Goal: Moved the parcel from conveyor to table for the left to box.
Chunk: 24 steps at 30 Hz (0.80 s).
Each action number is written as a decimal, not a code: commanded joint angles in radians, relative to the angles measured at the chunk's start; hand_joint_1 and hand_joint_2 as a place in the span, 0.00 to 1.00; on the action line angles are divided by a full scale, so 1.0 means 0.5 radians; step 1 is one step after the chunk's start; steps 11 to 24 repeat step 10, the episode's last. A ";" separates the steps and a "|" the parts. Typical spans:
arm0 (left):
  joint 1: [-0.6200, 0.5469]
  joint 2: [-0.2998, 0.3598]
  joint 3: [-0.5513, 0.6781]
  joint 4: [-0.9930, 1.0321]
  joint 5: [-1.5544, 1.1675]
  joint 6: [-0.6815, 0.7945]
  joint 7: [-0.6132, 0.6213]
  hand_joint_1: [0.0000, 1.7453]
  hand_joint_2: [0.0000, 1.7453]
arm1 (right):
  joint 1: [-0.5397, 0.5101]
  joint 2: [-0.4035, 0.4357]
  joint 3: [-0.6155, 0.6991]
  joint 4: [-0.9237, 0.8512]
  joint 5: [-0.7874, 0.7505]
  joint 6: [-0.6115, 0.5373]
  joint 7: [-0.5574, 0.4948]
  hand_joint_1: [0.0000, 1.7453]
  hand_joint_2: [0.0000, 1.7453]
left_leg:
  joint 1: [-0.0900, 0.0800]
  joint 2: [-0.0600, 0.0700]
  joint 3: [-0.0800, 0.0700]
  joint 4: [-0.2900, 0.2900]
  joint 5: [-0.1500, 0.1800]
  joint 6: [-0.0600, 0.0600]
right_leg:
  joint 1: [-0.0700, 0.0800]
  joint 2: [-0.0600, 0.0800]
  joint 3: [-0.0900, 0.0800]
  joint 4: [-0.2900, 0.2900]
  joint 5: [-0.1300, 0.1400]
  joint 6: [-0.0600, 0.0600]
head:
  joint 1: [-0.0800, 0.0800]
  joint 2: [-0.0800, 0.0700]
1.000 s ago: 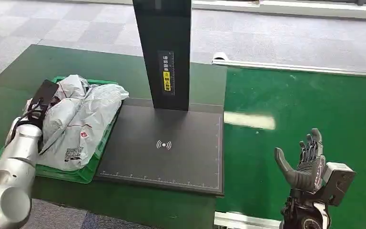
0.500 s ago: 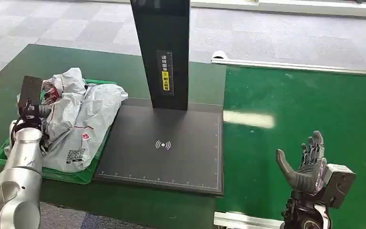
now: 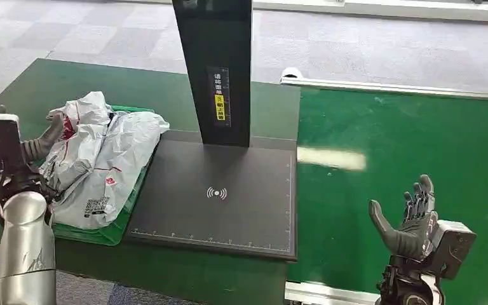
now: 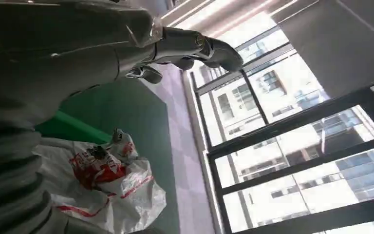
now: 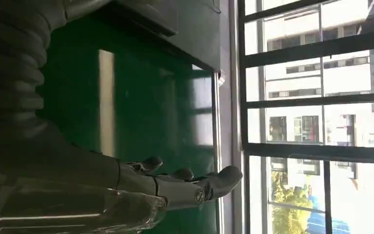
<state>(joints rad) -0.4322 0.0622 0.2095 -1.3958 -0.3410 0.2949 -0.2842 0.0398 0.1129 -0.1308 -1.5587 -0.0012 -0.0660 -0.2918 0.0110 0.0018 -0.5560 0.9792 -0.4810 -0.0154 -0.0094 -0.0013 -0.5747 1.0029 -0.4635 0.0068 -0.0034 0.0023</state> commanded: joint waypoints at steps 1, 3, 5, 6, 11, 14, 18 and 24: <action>0.635 -0.173 -0.703 -1.085 -0.339 0.750 -0.630 0.00 1.00 | 0.056 0.029 -0.027 0.003 -0.012 -0.018 -0.026 0.00 1.00 | 0.000 -0.002 0.002 -0.004 0.000 0.003 | 0.000 -0.002 0.005 -0.007 0.001 0.002 | 0.000 0.000; 0.667 -0.163 -0.857 -1.117 -0.425 0.807 -0.610 0.00 1.00 | 0.052 0.026 -0.031 0.012 -0.023 -0.023 -0.029 0.00 1.00 | 0.001 0.007 0.003 -0.001 -0.004 0.004 | 0.002 0.006 0.003 -0.005 -0.001 0.001 | -0.002 0.000; 0.718 -0.124 -1.214 -1.038 -0.312 0.560 -0.590 0.00 1.00 | 0.023 0.010 0.011 0.054 -0.037 0.023 0.000 0.00 1.00 | 0.000 0.002 0.007 0.000 -0.008 0.005 | 0.000 0.000 0.008 -0.005 -0.004 0.002 | 0.002 0.000; 0.725 -0.150 -1.313 -0.911 -0.290 0.537 -0.595 0.00 1.00 | 0.018 0.012 0.037 0.062 -0.036 0.035 0.007 0.00 1.00 | 0.000 -0.002 0.001 0.000 -0.005 0.004 | 0.000 -0.003 0.005 -0.004 -0.004 0.004 | 0.002 0.000; 0.700 -0.092 -1.387 -0.775 0.038 0.102 -0.447 0.00 1.00 | 0.015 0.002 0.084 0.063 -0.024 0.049 0.024 0.00 1.00 | -0.003 0.001 0.006 -0.003 -0.008 0.005 | -0.003 -0.001 0.008 -0.006 -0.003 0.002 | 0.000 0.000; 0.700 -0.092 -1.387 -0.775 0.038 0.102 -0.447 0.00 1.00 | 0.015 0.002 0.084 0.063 -0.024 0.049 0.024 0.00 1.00 | -0.003 0.001 0.006 -0.003 -0.008 0.005 | -0.003 -0.001 0.008 -0.006 -0.003 0.002 | 0.000 0.000; 0.700 -0.092 -1.387 -0.775 0.038 0.102 -0.447 0.00 1.00 | 0.015 0.002 0.084 0.063 -0.024 0.049 0.024 0.00 1.00 | -0.003 0.001 0.006 -0.003 -0.008 0.005 | -0.003 -0.001 0.008 -0.006 -0.003 0.002 | 0.000 0.000; 0.700 -0.092 -1.387 -0.775 0.038 0.102 -0.447 0.00 1.00 | 0.015 0.002 0.084 0.063 -0.024 0.049 0.024 0.00 1.00 | -0.003 0.001 0.006 -0.003 -0.008 0.005 | -0.003 -0.001 0.008 -0.006 -0.003 0.002 | 0.000 0.000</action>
